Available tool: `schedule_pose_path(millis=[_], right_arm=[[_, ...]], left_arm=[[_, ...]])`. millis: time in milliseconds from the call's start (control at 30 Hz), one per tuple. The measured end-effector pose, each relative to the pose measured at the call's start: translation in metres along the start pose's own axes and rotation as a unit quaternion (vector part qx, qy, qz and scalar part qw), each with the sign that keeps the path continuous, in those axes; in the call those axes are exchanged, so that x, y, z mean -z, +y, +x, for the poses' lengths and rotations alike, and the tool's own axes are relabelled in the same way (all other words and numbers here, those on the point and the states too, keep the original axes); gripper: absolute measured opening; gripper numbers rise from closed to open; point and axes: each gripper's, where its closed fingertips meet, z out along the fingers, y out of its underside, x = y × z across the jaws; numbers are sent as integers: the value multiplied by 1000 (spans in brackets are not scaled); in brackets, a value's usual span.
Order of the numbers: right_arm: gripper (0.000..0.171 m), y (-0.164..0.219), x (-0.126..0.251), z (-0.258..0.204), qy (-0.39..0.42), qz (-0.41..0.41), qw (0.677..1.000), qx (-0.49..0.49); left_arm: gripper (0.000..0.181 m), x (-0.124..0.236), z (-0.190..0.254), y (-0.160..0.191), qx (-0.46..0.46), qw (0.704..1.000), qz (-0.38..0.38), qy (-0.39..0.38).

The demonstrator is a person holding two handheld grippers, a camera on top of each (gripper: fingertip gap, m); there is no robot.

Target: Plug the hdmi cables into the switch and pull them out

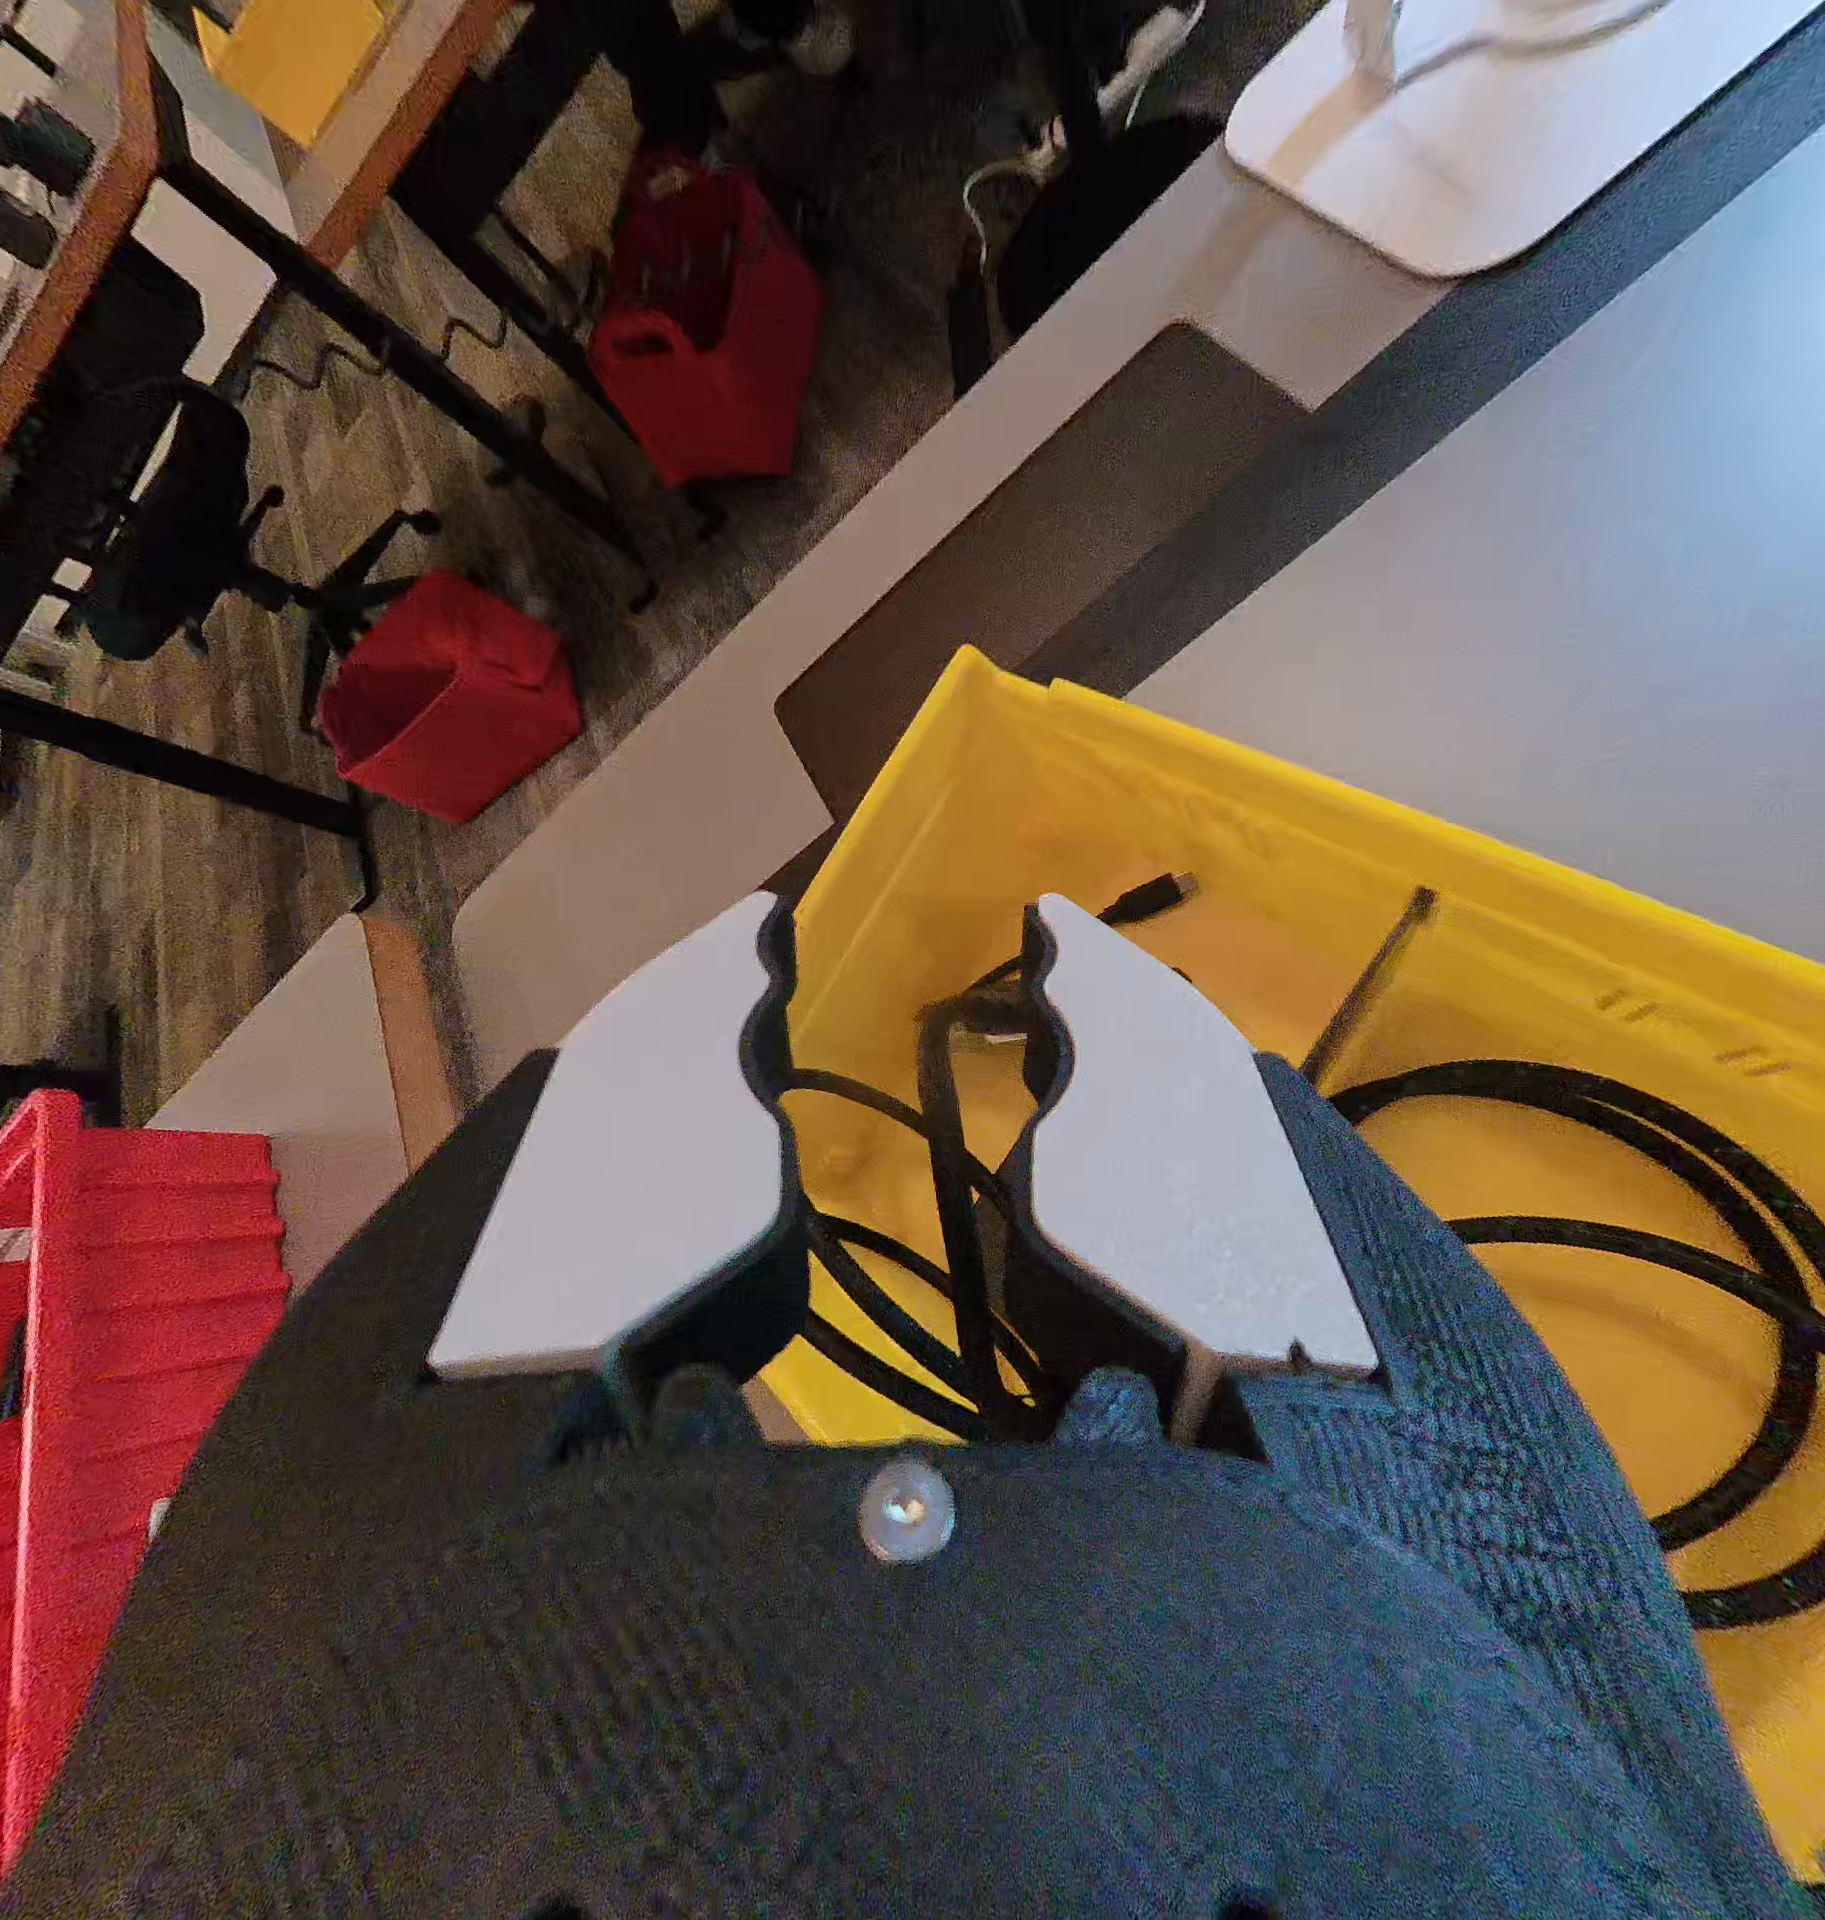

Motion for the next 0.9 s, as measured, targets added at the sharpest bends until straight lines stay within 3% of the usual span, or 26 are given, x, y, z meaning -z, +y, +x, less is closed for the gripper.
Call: schedule_pose_path(millis=[33, 133, 267, 500, 633, 733, 900], right_arm=[[32, 2, 0, 2, 3, -4, 1000, -1], [32, 11, -2, 10, 13, -16, 1000, -11], [33, 27, -6, 27, 35, -37, 997, -50], [34, 45, -24, 56, 63, -67, 993, -73], [34, 50, -33, 68, 68, -77, 993, -61], [34, 50, -29, 71, 83, -86, 991, -59], [30, -1, 3, 81, 97, 16, 991, -91]], left_arm=[[45, 12, 1, -2, 3, 1000, 14, -1], [54, 50, 2, 24, 20, 1000, 15, -14], [65, 82, 30, 100, 88, 996, -11, 15], [70, 139, 92, 167, 123, 991, 56, 23], [70, 109, 109, 191, 129, 990, 23, 55], [41, 88, 104, 173, 120, 991, 58, 25], [43, 50, 107, 142, 102, 992, 75, 9]])
